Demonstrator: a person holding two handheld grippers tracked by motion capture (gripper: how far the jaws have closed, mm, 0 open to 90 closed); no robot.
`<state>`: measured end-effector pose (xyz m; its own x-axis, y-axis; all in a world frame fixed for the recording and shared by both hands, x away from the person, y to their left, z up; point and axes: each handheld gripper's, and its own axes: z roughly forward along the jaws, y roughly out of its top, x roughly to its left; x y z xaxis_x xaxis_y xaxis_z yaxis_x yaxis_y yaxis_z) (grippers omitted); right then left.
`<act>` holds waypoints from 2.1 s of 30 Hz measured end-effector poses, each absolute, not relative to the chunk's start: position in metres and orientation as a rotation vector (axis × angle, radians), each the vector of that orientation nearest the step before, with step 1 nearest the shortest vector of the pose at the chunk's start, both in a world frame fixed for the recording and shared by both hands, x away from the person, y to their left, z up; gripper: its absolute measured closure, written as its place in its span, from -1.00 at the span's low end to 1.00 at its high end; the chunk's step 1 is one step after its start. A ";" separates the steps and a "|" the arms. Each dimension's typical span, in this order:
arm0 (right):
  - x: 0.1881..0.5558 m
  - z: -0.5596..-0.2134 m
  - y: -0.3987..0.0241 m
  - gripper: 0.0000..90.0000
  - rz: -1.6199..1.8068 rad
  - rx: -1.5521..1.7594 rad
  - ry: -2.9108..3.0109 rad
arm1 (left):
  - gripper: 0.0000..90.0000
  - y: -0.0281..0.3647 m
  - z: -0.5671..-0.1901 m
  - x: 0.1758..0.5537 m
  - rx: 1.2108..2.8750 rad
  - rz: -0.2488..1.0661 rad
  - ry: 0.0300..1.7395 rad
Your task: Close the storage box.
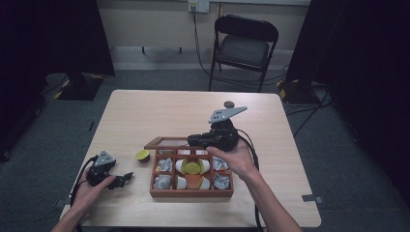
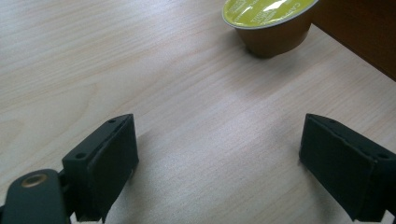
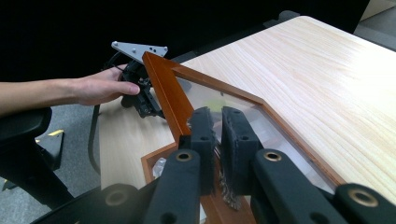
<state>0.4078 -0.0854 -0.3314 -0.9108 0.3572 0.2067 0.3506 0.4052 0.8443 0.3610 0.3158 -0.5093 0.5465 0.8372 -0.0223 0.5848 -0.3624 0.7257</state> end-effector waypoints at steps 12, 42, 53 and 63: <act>0.405 -0.334 -0.085 0.86 1.563 0.635 2.647 | -0.77 0.316 -0.509 0.361 2.087 0.457 1.137; 0.391 -0.342 -0.083 0.86 1.521 0.597 2.661 | -0.81 0.316 -0.510 0.363 2.092 0.449 1.131; 0.389 -0.344 -0.083 0.86 1.510 0.594 2.658 | -0.82 0.316 -0.510 0.364 2.096 0.445 1.132; 0.381 -0.351 -0.082 0.86 1.491 0.593 2.669 | -0.82 0.316 -0.510 0.363 2.094 0.448 1.131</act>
<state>0.3814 -0.0818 -0.3507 -0.9271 0.3393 0.1592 0.3134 0.4690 0.8257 0.3632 0.3156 -0.5097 0.5579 0.8295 -0.0279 0.5856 -0.3696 0.7214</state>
